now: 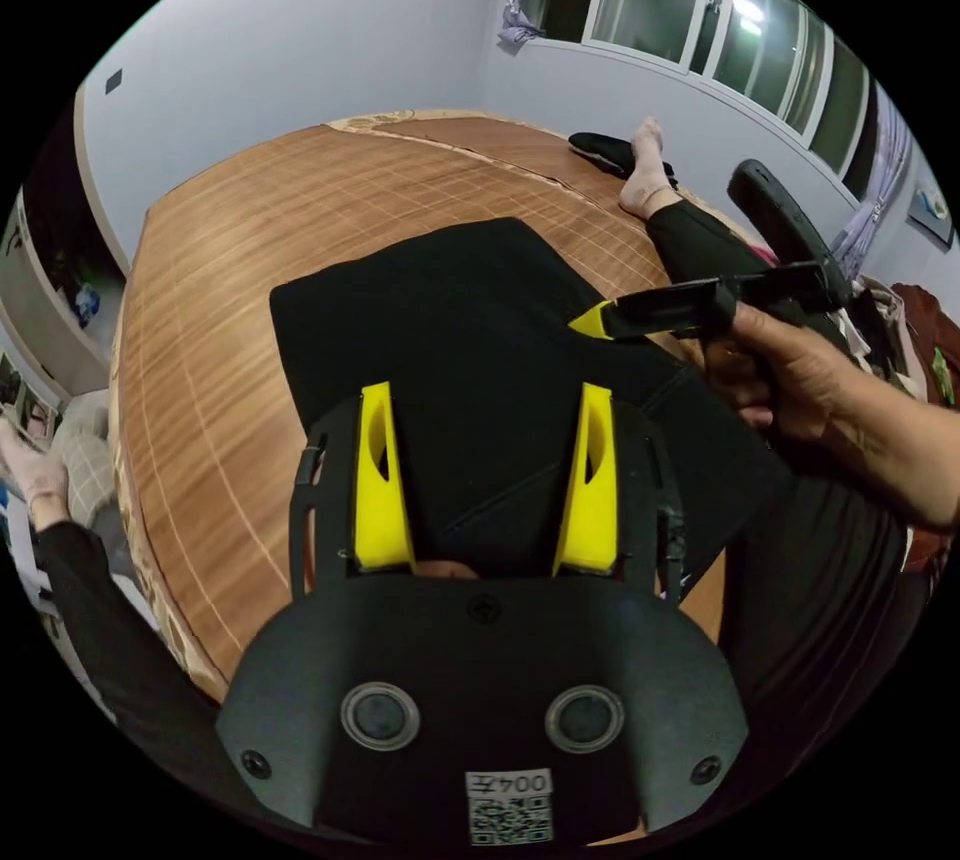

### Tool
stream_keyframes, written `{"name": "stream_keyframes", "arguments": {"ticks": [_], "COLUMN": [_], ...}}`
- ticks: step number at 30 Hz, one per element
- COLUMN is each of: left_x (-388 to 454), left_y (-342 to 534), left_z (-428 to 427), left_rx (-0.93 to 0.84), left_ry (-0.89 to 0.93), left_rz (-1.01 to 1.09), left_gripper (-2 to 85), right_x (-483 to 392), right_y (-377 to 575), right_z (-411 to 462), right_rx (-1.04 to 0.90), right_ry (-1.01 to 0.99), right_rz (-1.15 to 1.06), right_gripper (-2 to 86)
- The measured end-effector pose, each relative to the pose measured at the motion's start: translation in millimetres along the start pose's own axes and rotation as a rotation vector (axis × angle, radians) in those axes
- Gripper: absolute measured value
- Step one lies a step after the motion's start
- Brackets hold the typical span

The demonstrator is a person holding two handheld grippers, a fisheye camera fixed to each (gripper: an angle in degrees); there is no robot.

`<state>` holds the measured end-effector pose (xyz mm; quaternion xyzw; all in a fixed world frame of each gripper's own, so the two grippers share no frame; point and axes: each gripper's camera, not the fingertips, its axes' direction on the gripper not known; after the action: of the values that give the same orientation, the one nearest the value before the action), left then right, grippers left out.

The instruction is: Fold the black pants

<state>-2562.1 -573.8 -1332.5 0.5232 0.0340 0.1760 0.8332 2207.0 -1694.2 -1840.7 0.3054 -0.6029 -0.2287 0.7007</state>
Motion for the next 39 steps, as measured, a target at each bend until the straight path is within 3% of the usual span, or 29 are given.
{"name": "stream_keyframes", "arguments": {"ticks": [6, 10, 14, 17, 23, 25, 28, 33, 39], "left_x": [-7.6, -0.5, 32.4, 51.3, 67.2, 70.5, 71.8, 87.9, 155.8], "left_y": [-8.7, 26.6, 66.8, 85.2, 116.1, 121.7, 128.1, 145.9, 160.9], "left_z": [5.5, -23.4, -9.1, 7.8, 27.0, 28.3, 21.7, -1.8, 3.4], "left_rx": [-0.063, 0.001, -0.035, -0.014, 0.061, 0.071, 0.074, 0.086, 0.065], "left_ry": [0.079, 0.191, 0.121, 0.046, 0.020, 0.029, 0.074, 0.120, 0.104], "left_rz": [-0.041, -0.107, -0.029, 0.027, 0.020, 0.017, -0.010, 0.048, 0.304], "left_gripper": [24.1, 23.4, 22.8, 22.7, 22.6, 22.7, 23.2, 23.7, 23.3], "right_x": [-4.5, -32.0, -66.0, -69.2, -71.9, -63.8, -32.1, 37.4, 56.4], "right_y": [12.1, 31.1, 41.9, 38.7, 33.3, 27.1, 13.3, 9.1, -16.5], "right_z": [-24.0, -36.3, -20.1, 5.0, 17.8, 13.5, -12.9, -48.5, -23.1], "right_rx": [0.124, 0.157, 0.034, -0.084, -0.073, -0.069, -0.032, 0.078, -0.133], "right_ry": [0.046, 0.036, 0.113, 0.268, 0.369, 0.319, 0.043, -0.267, -0.265], "right_rz": [-0.098, -0.252, -0.403, -0.391, -0.436, -0.404, -0.259, 0.101, 0.204], "right_gripper": [7.0, 5.6, 4.3, 2.1, 1.0, 1.6, 7.5, 15.2, 20.5]}}
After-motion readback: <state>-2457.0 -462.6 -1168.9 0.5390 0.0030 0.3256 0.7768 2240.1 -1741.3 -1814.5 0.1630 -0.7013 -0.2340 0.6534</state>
